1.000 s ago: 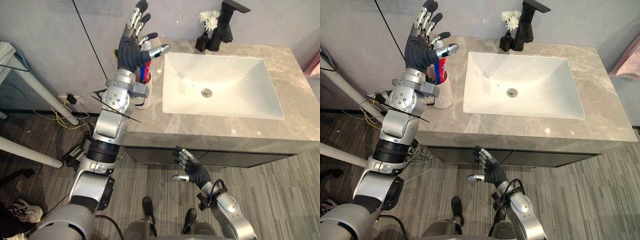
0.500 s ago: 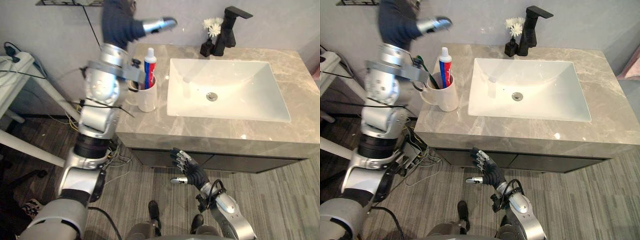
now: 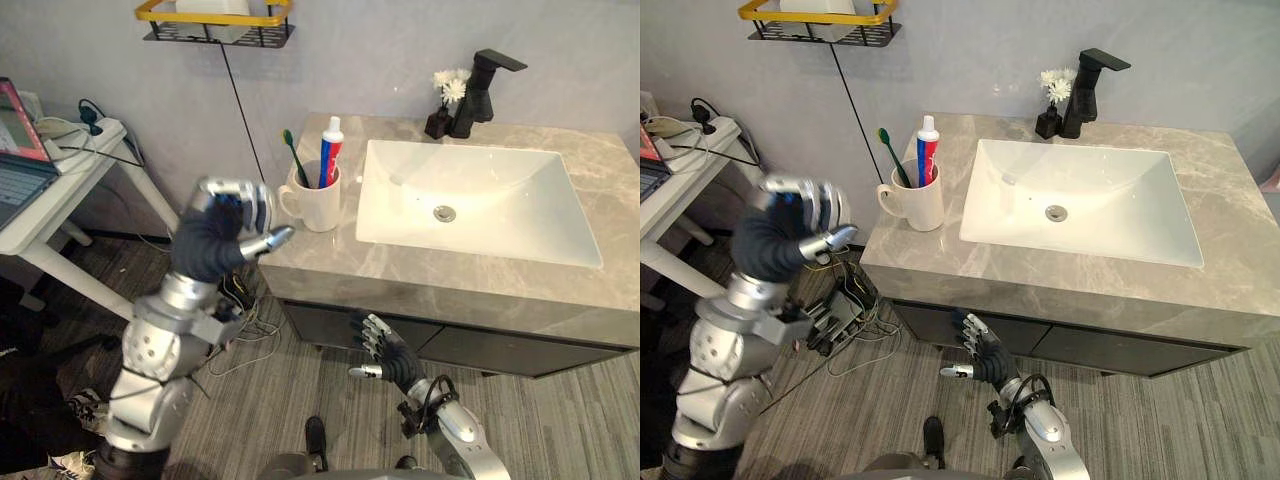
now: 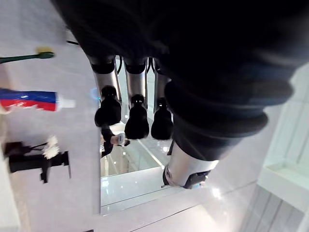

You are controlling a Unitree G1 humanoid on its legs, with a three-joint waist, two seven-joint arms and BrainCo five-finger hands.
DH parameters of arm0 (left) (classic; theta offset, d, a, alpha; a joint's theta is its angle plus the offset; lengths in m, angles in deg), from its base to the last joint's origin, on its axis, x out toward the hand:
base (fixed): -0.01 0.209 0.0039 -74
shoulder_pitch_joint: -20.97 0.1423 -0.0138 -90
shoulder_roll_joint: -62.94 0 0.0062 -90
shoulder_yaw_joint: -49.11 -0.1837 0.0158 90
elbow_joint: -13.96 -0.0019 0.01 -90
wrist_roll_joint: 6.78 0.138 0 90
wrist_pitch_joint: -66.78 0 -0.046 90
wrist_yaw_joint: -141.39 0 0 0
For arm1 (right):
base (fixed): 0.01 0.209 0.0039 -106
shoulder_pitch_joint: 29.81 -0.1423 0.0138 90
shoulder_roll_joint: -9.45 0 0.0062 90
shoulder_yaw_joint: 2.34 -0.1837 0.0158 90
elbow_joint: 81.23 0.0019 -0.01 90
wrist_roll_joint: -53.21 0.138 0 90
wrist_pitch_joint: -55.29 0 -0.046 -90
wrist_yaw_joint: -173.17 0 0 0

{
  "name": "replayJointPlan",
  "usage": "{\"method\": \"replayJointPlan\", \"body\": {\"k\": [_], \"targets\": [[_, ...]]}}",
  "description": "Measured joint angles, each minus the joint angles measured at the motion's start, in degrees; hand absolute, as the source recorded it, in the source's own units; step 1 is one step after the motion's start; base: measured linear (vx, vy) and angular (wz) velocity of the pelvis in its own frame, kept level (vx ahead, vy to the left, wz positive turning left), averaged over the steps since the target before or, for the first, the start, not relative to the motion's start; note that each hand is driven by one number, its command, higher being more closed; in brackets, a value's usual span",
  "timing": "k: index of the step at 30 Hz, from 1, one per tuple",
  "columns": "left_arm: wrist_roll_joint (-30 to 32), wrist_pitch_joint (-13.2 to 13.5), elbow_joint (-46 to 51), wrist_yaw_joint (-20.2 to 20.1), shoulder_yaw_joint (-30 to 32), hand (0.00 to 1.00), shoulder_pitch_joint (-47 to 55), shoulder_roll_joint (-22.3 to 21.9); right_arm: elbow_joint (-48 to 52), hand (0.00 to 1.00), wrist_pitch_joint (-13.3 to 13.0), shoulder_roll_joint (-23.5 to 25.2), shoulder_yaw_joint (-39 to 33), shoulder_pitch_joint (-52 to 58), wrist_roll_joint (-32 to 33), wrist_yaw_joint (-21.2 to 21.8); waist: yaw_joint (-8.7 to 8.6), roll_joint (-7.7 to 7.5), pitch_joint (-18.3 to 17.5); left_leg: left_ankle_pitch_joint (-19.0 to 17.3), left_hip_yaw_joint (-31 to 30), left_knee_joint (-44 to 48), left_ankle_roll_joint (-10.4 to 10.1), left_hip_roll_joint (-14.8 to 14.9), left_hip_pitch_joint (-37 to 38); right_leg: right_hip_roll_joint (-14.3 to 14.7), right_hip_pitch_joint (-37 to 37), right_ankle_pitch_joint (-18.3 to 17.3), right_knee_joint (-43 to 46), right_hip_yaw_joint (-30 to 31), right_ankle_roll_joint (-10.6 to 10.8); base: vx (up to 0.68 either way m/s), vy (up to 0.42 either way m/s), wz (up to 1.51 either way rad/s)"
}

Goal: Organize washtable

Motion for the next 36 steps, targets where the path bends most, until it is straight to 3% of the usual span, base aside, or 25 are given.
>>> {"method": "replayJointPlan", "body": {"k": [5, 12, 19, 36], "targets": [[3.5, -1.2, -8.5, -0.9, -2.8, 1.0, -0.3, -3.5, 0.0, 0.0, 0.0, 0.1, -0.3, 0.0, 0.0, 0.0, -0.67, -0.29, 0.0, -0.1, 1.0, 0.0, -0.1, 0.3, -0.2, 0.0, -0.8, 0.0, 0.4, 0.6, 0.0, 0.0, 0.012, -0.09], [8.9, -2.6, -18.7, -0.5, -4.0, 1.0, -7.0, -6.4, 0.0, 0.0, 0.1, 0.2, -0.4, -0.1, -0.5, -0.2, -1.3, -1.86, 0.4, 0.0, 3.6, 0.3, 0.0, 0.8, -0.9, 0.1, -2.6, 0.7, 0.6, 3.5, 0.4, 0.04, 0.007, -0.18], [10.6, -2.6, -22.1, 1.3, -2.8, 1.0, -11.4, -7.1, 0.4, 0.0, 0.1, 0.7, -1.4, -1.0, -0.5, -1.2, -1.3, -3.53, 2.0, -0.1, 5.5, 0.3, -0.2, 1.2, -1.5, 0.1, -4.3, 0.7, 0.9, 5.2, 0.3, 0.03, 0.005, -0.12], [14.5, -2.7, -27.7, 4.6, 2.8, 1.0, -17.8, -6.7, 1.5, 0.0, 0.1, 1.3, -2.6, -0.9, -0.5, -1.7, -1.42, -4.5, 5.0, -0.3, 5.7, 0.3, -0.2, 1.4, -2.5, 0.2, -5.4, 0.8, 1.1, 5.2, 0.3, 0.0, 0.0, -0.01]]}}
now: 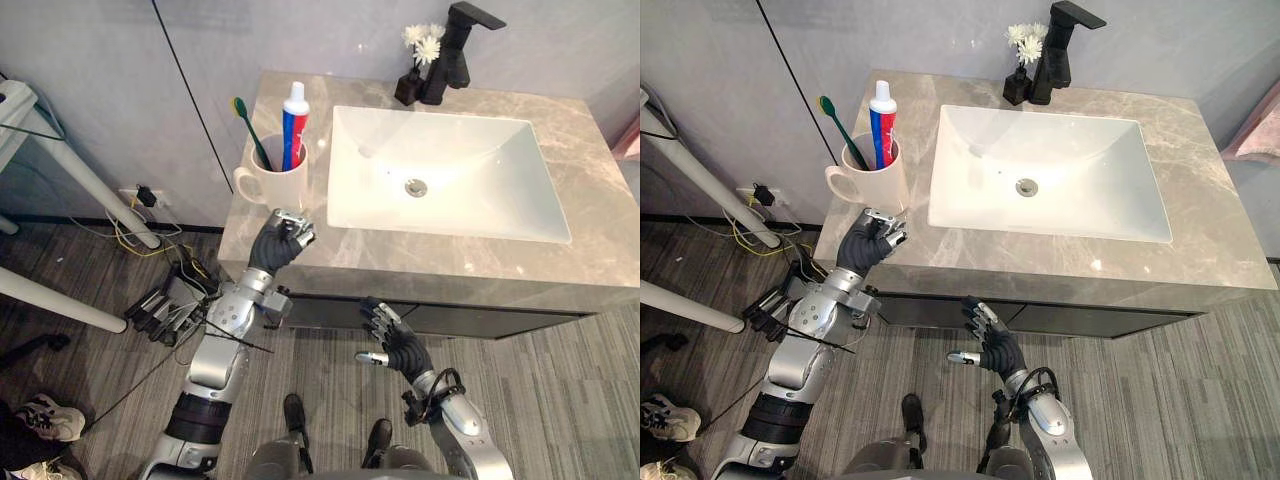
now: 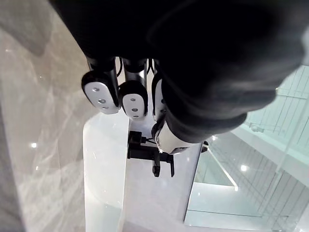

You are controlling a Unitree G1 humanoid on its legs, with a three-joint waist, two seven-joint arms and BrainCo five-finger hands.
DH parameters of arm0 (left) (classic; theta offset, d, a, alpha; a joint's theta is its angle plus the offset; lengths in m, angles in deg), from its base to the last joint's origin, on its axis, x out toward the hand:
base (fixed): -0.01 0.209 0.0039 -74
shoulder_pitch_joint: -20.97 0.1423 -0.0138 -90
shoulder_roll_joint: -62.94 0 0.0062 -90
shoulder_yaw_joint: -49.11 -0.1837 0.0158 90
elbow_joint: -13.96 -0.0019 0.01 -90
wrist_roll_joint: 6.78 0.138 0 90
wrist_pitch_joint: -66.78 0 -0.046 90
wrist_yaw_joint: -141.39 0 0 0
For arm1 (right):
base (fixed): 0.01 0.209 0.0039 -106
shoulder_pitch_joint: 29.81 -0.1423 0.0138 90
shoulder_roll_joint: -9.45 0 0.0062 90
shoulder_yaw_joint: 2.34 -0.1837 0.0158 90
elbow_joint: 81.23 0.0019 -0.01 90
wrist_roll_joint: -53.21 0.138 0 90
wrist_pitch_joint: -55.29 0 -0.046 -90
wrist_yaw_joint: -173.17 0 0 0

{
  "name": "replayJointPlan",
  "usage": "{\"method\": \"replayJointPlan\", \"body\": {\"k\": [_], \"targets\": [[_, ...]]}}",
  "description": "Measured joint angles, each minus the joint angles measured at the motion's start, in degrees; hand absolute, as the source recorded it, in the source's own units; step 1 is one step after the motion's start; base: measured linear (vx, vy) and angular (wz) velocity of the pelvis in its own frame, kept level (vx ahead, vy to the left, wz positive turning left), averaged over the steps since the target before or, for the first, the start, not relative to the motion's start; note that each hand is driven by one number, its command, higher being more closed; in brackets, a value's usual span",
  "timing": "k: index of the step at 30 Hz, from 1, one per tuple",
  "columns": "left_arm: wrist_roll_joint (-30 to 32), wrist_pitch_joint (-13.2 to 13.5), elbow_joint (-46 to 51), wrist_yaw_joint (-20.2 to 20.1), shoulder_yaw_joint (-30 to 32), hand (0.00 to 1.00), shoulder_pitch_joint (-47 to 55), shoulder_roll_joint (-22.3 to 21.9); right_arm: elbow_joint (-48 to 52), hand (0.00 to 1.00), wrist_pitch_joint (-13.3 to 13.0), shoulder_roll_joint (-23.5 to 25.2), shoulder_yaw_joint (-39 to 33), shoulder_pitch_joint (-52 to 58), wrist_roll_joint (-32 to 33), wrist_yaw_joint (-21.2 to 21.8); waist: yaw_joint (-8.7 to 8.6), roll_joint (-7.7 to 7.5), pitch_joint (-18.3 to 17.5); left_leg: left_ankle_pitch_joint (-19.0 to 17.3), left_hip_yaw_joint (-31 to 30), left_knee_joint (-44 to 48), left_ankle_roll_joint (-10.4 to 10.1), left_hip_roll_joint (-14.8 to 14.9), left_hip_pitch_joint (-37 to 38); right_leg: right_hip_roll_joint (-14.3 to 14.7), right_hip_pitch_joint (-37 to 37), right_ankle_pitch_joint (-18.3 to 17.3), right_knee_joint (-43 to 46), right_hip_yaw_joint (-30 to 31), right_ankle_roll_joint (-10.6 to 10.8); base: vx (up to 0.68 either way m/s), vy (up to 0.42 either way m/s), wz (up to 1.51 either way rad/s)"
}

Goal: Organize washtable

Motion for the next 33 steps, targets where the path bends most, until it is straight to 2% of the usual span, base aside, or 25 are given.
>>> {"method": "replayJointPlan", "body": {"k": [15, 25, 33], "targets": [[3.2, 0.0, -1.2, 1.5, 4.5, 1.0, -4.3, 1.1, 2.2, 0.0, 0.0, 0.0, -0.5, 0.1, 0.0, 0.1, 0.02, -0.28, 1.8, -0.1, 0.8, 0.0, 0.2, 0.0, -1.0, 0.0, -1.3, 0.3, 0.1, 0.2, -0.1, 0.0, 0.002, -0.01], [6.7, 0.0, -3.4, 3.5, 4.6, 1.0, -7.2, 1.1, 2.2, 0.0, 0.0, 0.0, -0.3, 0.1, 0.0, 0.0, -0.03, -0.26, 3.3, -0.1, 0.8, 0.0, 0.2, 0.1, -1.5, 0.0, -1.9, 0.9, 0.1, 0.0, -0.4, 0.0, 0.0, 0.0], [6.7, -0.2, -6.1, 4.9, 4.7, 1.0, -11.0, 1.1, 2.3, 0.0, 0.0, 0.0, -0.2, 0.1, 0.0, -0.2, -0.03, -0.28, 4.2, -0.3, 1.4, 0.0, 0.3, 0.0, -2.3, 0.0, -2.9, 1.4, 0.1, 0.1, -0.5, -0.01, 0.009, -0.03]]}}
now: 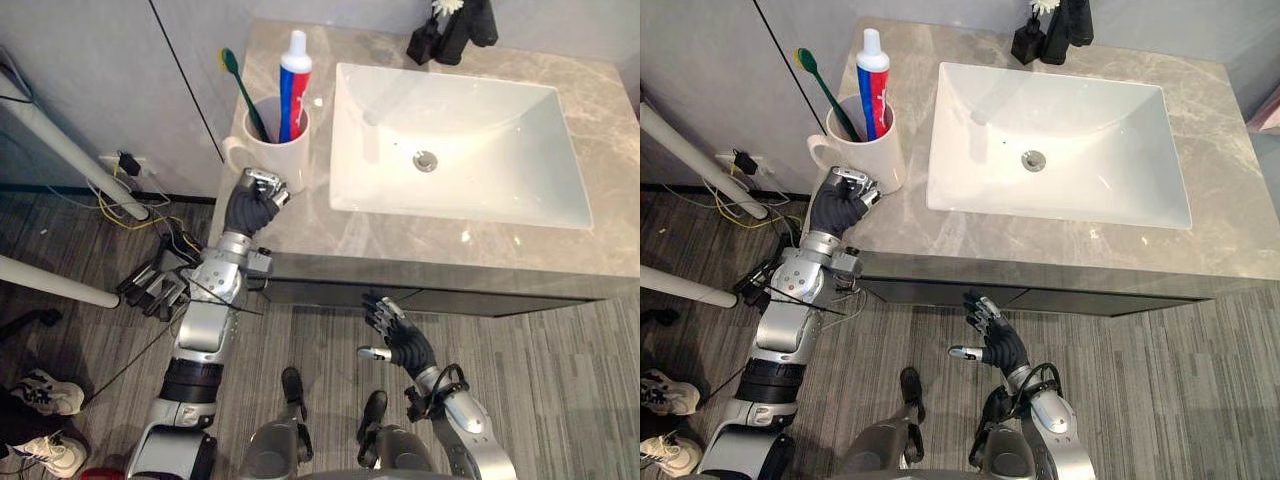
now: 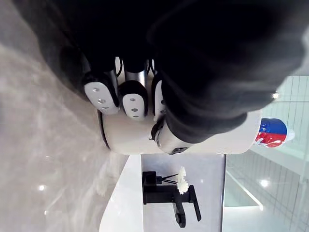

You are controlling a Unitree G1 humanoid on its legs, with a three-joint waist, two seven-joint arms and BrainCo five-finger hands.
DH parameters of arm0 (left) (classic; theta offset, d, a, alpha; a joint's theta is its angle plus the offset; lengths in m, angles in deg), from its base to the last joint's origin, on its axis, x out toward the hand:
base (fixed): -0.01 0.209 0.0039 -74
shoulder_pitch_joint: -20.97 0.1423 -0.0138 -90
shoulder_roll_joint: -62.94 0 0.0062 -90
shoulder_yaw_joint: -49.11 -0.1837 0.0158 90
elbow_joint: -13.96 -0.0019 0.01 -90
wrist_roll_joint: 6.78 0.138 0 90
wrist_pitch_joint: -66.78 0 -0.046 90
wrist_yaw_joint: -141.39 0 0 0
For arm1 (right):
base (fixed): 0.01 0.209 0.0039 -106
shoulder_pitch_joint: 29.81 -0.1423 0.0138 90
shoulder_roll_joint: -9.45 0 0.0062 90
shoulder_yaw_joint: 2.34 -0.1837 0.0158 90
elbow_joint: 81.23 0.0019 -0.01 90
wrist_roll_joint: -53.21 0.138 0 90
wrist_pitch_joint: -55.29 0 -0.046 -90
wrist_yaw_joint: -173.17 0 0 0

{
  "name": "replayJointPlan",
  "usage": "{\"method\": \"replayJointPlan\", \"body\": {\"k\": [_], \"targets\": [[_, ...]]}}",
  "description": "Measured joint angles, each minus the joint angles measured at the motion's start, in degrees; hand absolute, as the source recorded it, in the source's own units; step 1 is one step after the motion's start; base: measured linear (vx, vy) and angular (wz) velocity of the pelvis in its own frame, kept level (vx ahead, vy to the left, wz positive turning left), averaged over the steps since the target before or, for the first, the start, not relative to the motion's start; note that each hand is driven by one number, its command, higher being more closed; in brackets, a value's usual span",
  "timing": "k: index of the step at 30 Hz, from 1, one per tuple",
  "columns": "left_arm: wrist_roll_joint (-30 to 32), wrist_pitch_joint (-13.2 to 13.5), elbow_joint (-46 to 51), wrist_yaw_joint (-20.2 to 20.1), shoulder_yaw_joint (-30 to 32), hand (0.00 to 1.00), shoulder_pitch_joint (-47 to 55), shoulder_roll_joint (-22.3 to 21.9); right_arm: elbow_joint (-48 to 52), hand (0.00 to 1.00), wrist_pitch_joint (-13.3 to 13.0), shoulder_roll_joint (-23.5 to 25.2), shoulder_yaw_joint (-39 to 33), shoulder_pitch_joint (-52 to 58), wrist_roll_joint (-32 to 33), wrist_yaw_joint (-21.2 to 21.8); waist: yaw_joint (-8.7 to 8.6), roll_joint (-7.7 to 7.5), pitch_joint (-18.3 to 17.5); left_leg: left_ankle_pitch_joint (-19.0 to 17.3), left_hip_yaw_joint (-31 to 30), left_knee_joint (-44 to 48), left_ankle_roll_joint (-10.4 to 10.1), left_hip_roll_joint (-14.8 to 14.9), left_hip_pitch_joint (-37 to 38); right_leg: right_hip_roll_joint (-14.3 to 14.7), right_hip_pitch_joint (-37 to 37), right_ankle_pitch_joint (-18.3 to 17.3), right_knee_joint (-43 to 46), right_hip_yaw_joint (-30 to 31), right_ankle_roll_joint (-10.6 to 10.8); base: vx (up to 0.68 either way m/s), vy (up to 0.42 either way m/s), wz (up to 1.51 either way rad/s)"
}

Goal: Organize washtable

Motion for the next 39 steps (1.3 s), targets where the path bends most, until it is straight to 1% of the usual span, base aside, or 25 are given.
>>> {"method": "replayJointPlan", "body": {"k": [2, 6, 10, 15, 18, 20, 21, 24, 26, 31, 35, 38, 39], "targets": [[0.0, 0.0, -0.7, 0.2, 0.0, 1.0, -0.7, 0.0, 0.0, 0.0, 0.0, 0.0, 0.0, 0.0, 0.0, 0.0, -0.06, 0.01, 0.0, 0.0, 0.0, 0.0, 0.0, 0.0, 0.0, 0.0, 0.0, 0.0, 0.0, 0.0, 0.0, 0.0, 0.0, 0.0], [0.5, 0.0, -1.2, 1.2, 0.1, 1.0, -3.1, 0.3, 0.9, 0.0, 0.0, -0.2, 0.0, 0.0, 0.0, -0.1, -0.04, -0.04, 1.8, -0.1, 0.1, 0.0, -0.2, 0.1, 0.0, 0.0, -0.1, 0.0, 0.0, 0.1, 0.0, 0.0, 0.0, 0.0], [0.6, 0.0, -4.3, 2.3, 0.1, 1.0, -6.9, 0.7, 1.6, 0.0, 0.0, -0.3, 0.2, 0.1, 0.0, -0.2, -0.06, -0.27, 2.3, -0.1, 0.1, 0.0, -0.2, 0.1, -0.1, 0.0, -0.1, 0.0, 0.0, 0.0, 0.0, 0.0, 0.0, 0.0], [0.6, 0.0, -6.7, 2.7, 0.1, 1.0, -10.2, 2.6, 1.6, 0.0, 0.0, -0.4, 0.4, 0.1, 0.1, -0.7, -0.2, -0.34, 2.3, 0.1, 0.1, 0.0, 0.2, 0.1, -0.9, 0.0, -0.9, 0.4, 0.0, 0.0, -0.1, 0.03, -0.001, 0.0], [0.6, -0.1, -9.6, 4.0, 0.1, 1.0, -13.1, 3.3, 1.7, 0.0, -0.2, -0.8, 0.7, 0.1, 0.1, -0.8, -0.34, -0.49, 2.5, 0.1, 0.2, 0.0, 0.2, 0.2, -0.9, 0.1, -1.0, 1.2, -0.1, -0.1, -0.1, 0.0, 0.0, 0.0], [0.7, -0.2, -11.0, 4.6, 0.1, 1.0, -14.7, 4.5, 1.7, 0.0, -0.3, -1.3, 1.0, 0.1, 0.2, -0.8, -0.77, -0.58, 2.8, 0.1, 0.2, 0.0, 0.3, 0.2, -0.9, 0.1, -1.0, 1.7, -0.3, -0.1, -0.2, 0.0, 0.0, 0.0], [1.2, -0.7, -12.2, 5.0, 0.1, 1.0, -16.3, 6.0, 1.7, 0.0, -0.4, -1.2, 1.3, 0.1, 0.2, -0.8, -1.34, -0.72, 3.3, -0.1, 0.3, 0.0, 0.5, 0.1, -0.9, 0.1, -1.0, 1.8, -0.3, -0.1, -0.3, 0.0, 0.0, 0.0], [1.3, -1.1, -13.9, 5.4, 0.1, 1.0, -19.1, 7.2, 1.7, 0.0, -0.4, -1.2, 1.6, 0.1, 0.2, -0.8, -1.38, -0.76, 4.1, -0.2, 0.3, 0.0, 0.6, 0.0, -1.0, 0.1, -1.0, 2.2, -0.6, -0.1, -0.1, 0.0, 0.0, 0.0], [1.8, -1.5, -14.9, 6.3, 0.1, 1.0, -21.2, 8.0, 1.7, 0.0, -0.4, -1.3, 2.5, 0.1, 0.2, -0.8, -1.47, -0.89, 4.9, -0.2, 0.4, 0.0, 0.6, 0.0, -1.1, 0.1, -1.0, 2.3, -0.8, -0.1, -0.1, 0.02, 0.003, -0.01], [2.2, -2.2, -17.1, 7.0, -0.3, 1.0, -24.2, 8.4, 2.0, 0.0, -0.4, -1.3, 2.9, 0.2, 0.3, -0.8, -1.56, -0.9, 5.0, -0.8, 0.4, 2.0, 1.1, 0.1, -2.1, 0.0, -1.1, 2.4, -0.8, -0.2, -0.1, 0.06, -0.013, 0.02], [2.2, -2.2, -17.5, 7.7, -0.4, 1.0, -27.8, 8.4, 2.2, 0.0, -0.9, -1.3, 3.1, 0.2, 0.3, -0.8, -1.75, -1.16, 6.0, -0.9, 0.5, 2.4, 1.2, 0.1, -2.5, 0.0, -1.4, 2.5, -0.8, -0.1, -0.3, 0.01, -0.003, -0.01], [2.2, -2.2, -18.1, 8.0, -0.7, 1.0, -28.0, 8.5, 2.3, 0.0, -1.0, -1.3, 3.2, 0.2, 0.6, -0.9, -1.83, -1.15, 6.0, -0.9, 1.0, 2.4, 1.2, 0.2, -2.9, 0.0, -2.1, 3.1, -0.9, 0.0, -0.4, 0.01, 0.01, -0.11], [2.2, -2.3, -19.3, 8.6, -1.8, 1.0, -28.1, 8.5, 2.3, 0.0, -1.2, -1.4, 3.2, 0.2, 0.8, -1.0, -2.03, -1.15, 6.0, -1.1, 1.3, 2.7, 1.5, 0.1, -2.9, 0.0, -2.1, 3.2, -0.9, 0.0, -0.4, 0.01, 0.011, -0.06]]}}
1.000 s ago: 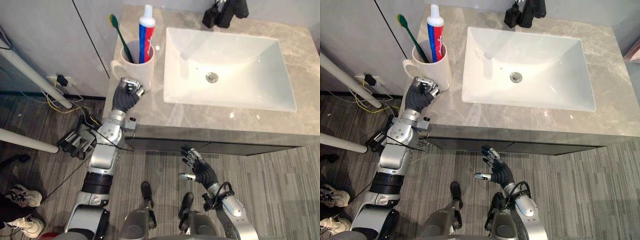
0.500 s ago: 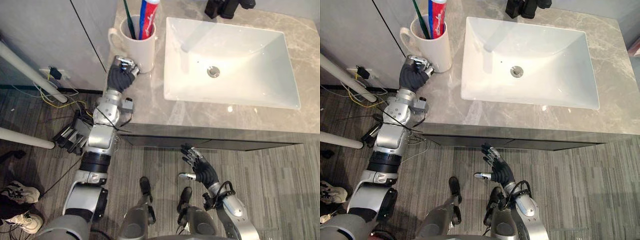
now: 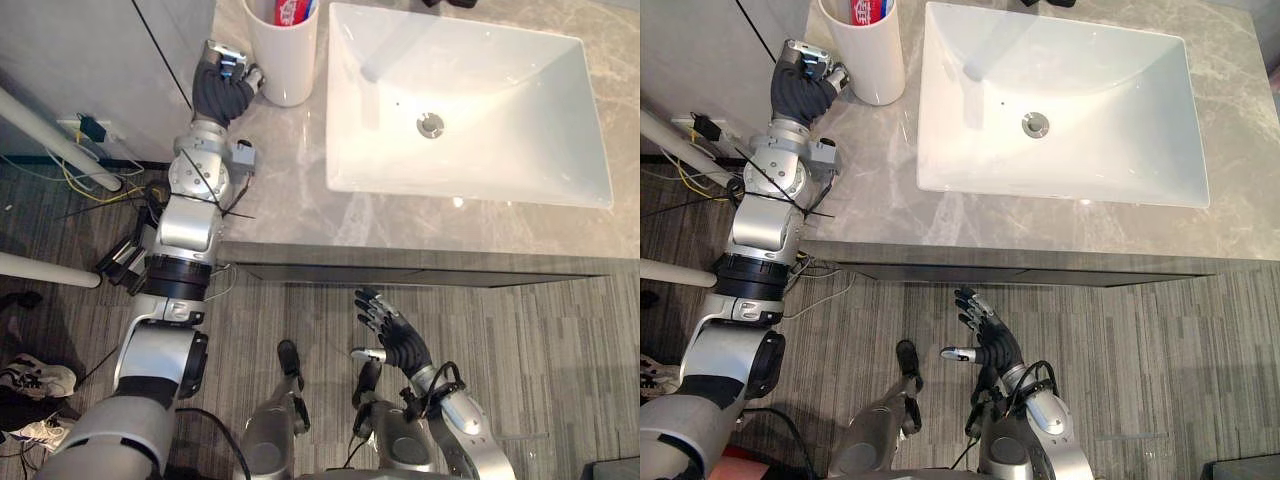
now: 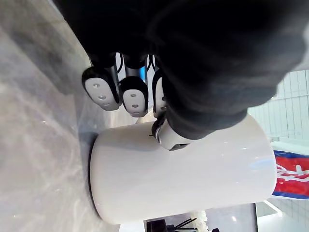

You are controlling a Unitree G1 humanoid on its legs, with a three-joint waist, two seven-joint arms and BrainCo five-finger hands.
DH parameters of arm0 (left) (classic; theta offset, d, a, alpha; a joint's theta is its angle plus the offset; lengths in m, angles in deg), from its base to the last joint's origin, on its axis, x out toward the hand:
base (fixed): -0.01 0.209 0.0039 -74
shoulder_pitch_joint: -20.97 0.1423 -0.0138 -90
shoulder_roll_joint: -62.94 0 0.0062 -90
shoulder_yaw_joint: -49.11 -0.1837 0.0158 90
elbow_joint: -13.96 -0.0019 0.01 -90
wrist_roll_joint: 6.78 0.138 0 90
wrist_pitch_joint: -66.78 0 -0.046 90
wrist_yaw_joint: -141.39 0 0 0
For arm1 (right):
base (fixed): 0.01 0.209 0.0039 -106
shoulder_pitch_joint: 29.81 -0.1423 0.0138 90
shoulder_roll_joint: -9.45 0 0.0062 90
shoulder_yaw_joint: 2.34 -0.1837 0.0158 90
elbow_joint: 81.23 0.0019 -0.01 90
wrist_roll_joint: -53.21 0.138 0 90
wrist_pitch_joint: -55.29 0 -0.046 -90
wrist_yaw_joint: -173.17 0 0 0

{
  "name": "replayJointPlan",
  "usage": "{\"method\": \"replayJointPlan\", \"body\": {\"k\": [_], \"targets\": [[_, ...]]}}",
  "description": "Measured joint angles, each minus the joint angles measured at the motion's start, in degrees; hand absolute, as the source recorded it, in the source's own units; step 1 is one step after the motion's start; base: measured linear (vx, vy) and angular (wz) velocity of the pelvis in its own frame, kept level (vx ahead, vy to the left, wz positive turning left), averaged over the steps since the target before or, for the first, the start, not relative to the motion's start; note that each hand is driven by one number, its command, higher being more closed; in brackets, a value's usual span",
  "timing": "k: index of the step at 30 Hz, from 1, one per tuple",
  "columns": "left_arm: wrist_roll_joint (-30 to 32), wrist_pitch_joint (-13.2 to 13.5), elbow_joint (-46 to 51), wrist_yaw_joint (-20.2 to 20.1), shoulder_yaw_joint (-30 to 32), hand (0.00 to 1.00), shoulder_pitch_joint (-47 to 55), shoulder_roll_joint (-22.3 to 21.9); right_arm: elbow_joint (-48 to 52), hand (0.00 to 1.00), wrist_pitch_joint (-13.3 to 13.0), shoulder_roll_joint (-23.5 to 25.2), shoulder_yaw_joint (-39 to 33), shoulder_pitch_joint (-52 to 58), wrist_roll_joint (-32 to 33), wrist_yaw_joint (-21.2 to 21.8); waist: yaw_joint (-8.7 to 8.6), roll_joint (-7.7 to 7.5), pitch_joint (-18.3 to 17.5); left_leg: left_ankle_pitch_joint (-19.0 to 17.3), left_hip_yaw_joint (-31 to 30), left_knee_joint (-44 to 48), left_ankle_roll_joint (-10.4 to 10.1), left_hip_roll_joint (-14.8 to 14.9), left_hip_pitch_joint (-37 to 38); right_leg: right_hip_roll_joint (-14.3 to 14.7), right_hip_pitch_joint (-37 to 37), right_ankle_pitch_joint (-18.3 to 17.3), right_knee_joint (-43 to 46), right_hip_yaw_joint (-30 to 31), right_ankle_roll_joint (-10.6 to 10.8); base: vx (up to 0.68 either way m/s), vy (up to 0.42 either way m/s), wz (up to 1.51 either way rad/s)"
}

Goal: Organize washtable

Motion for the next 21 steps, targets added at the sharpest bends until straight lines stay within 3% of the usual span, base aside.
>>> {"method": "replayJointPlan", "body": {"k": [14, 21], "targets": [[-0.1, 0.0, -0.5, -0.4, -0.7, 1.0, -1.1, 0.0, 0.0, 0.0, -0.1, -0.6, 0.2, 0.0, 0.5, 0.0, 0.06, 0.01, 0.0, -0.6, 1.1, 0.8, 0.3, -0.1, -0.3, -0.1, -0.1, 0.1, -0.7, 0.1, 0.1, 0.02, -0.005, -0.03], [-0.2, 0.1, 4.2, -3.8, -1.1, 1.0, 3.8, -2.4, 0.0, 0.0, -0.1, -1.0, 1.1, -0.1, 0.5, 0.1, 0.17, 0.3, -0.2, -0.5, 0.4, 0.8, 0.3, -0.3, 0.0, -0.2, 0.5, 0.1, -1.0, -0.3, 0.1, 0.05, -0.014, 0.02]]}}
